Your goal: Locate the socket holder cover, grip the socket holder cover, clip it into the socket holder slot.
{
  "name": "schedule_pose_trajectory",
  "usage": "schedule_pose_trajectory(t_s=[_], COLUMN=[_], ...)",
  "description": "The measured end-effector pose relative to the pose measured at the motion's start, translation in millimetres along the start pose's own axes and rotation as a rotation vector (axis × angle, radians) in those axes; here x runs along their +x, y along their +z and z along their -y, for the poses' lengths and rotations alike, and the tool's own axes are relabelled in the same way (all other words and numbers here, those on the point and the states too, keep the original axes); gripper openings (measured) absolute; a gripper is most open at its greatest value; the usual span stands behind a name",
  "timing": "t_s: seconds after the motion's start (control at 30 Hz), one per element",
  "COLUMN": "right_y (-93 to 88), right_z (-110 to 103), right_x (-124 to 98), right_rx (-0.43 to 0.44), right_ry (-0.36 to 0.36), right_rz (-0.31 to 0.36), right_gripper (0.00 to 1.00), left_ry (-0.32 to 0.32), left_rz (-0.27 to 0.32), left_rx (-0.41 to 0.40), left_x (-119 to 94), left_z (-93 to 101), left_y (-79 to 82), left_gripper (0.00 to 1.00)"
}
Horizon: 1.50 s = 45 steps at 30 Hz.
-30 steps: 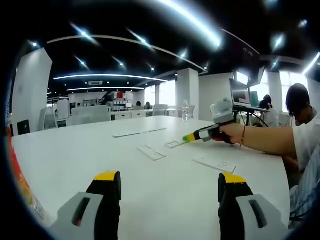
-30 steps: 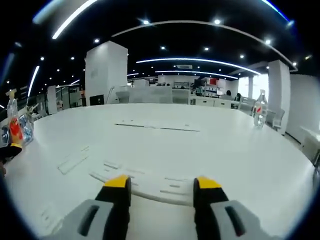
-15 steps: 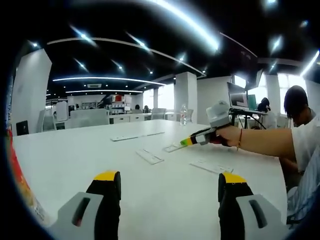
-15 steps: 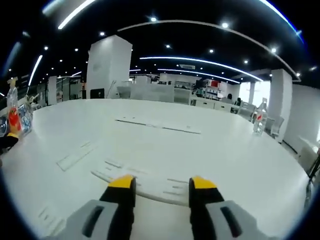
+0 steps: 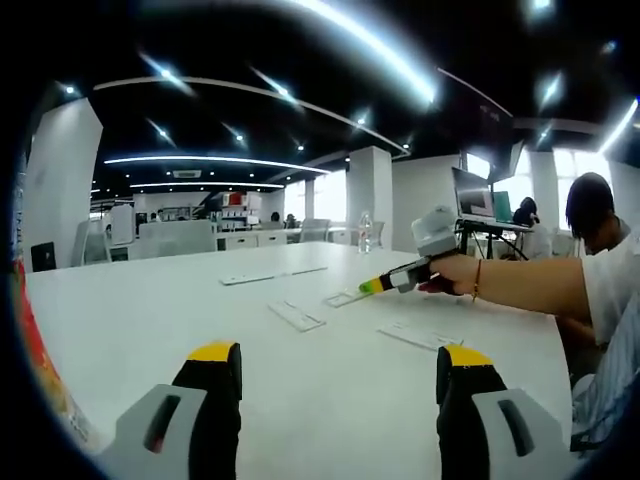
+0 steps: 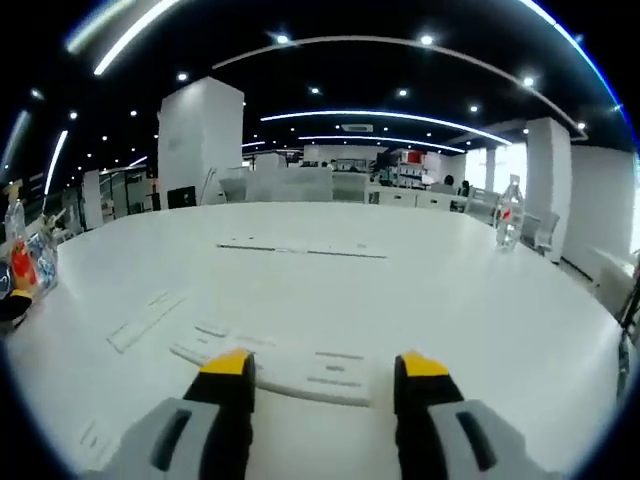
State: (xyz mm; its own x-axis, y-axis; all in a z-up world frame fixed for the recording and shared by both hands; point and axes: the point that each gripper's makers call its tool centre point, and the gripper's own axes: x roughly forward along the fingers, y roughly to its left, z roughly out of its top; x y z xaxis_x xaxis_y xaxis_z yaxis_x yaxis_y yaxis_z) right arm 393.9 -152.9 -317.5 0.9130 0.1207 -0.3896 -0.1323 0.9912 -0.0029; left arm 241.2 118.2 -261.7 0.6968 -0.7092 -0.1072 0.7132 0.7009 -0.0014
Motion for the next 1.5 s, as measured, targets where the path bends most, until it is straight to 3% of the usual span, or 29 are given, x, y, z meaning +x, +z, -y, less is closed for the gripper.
schedule_pose_trajectory(t_s=[0.3, 1.5], right_y=[1.1, 2.1], right_z=[-12, -29], right_x=[6, 9], right_rx=[0.016, 0.016], right_ry=[0.042, 0.049], right_rz=[0.003, 0.007], right_gripper=[0.53, 0.55], left_ry=[0.0, -0.007], left_rz=[0.001, -0.003], left_rx=[0.0, -0.002], left_x=[0, 1], left_z=[-0.2, 2.5], left_y=[0.0, -1.1], left_gripper=[0.8, 0.8])
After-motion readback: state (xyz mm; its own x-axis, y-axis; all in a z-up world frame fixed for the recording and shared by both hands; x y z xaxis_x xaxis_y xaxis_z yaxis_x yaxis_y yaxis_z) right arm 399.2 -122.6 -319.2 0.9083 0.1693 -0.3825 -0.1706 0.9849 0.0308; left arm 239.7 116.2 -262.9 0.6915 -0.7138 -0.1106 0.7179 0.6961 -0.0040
